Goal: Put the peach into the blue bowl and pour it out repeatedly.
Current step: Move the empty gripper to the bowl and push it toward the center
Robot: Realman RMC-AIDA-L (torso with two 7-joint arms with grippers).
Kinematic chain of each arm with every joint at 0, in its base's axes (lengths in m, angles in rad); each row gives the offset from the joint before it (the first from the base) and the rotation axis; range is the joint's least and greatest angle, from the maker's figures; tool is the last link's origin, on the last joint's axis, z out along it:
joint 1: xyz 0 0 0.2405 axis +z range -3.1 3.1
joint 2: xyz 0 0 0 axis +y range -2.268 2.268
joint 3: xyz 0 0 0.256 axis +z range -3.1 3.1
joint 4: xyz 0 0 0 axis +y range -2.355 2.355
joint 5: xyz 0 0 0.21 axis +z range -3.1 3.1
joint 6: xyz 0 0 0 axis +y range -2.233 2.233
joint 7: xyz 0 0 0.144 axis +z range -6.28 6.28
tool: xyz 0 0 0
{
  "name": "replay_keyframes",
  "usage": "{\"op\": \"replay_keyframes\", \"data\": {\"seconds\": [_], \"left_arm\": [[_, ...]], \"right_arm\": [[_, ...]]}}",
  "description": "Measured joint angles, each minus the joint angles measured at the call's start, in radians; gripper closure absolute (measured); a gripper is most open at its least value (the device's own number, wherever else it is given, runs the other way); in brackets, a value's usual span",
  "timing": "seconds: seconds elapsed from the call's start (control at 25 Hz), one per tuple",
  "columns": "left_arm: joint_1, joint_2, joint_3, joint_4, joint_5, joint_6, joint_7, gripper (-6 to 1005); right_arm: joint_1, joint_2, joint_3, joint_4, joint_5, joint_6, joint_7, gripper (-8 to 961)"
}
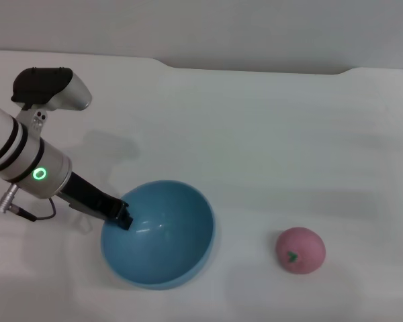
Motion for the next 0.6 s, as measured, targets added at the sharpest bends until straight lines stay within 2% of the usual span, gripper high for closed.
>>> {"op": "replay_keyframes", "data": {"seconds": [0.16, 0.2, 0.24, 0.32, 0.48, 0.6], "left_arm": [[-0.002, 0.000, -0.001, 0.006, -0.013, -0.010, 0.000, 1000], [-0.003, 0.000, -0.011, 0.007, -0.026, -0.022, -0.001, 1001], [-0.003, 0.000, -0.027, 0.008, -0.040, -0.031, -0.001, 1001], [-0.002, 0.000, -0.043, 0.008, -0.056, -0.038, 0.000, 1001], [0.003, 0.002, -0.099, 0.008, -0.087, -0.044, 0.005, 1000], [0.001, 0.003, -0.119, 0.012, -0.089, -0.048, 0.005, 1000]], "right_arm": [[0.017, -0.009, 0.010, -0.054, -0.012, 0.032, 0.336, 311], [0.033, -0.012, -0.007, -0.112, -0.022, 0.106, 0.540, 311], [0.033, -0.012, -0.007, -0.112, -0.022, 0.106, 0.540, 311], [0.050, -0.016, -0.048, -0.177, -0.040, 0.203, 0.725, 311], [0.070, -0.040, -0.241, -0.278, -0.186, 0.341, 1.065, 311], [0.083, -0.053, -0.393, -0.351, -0.346, 0.375, 1.324, 310]]}}
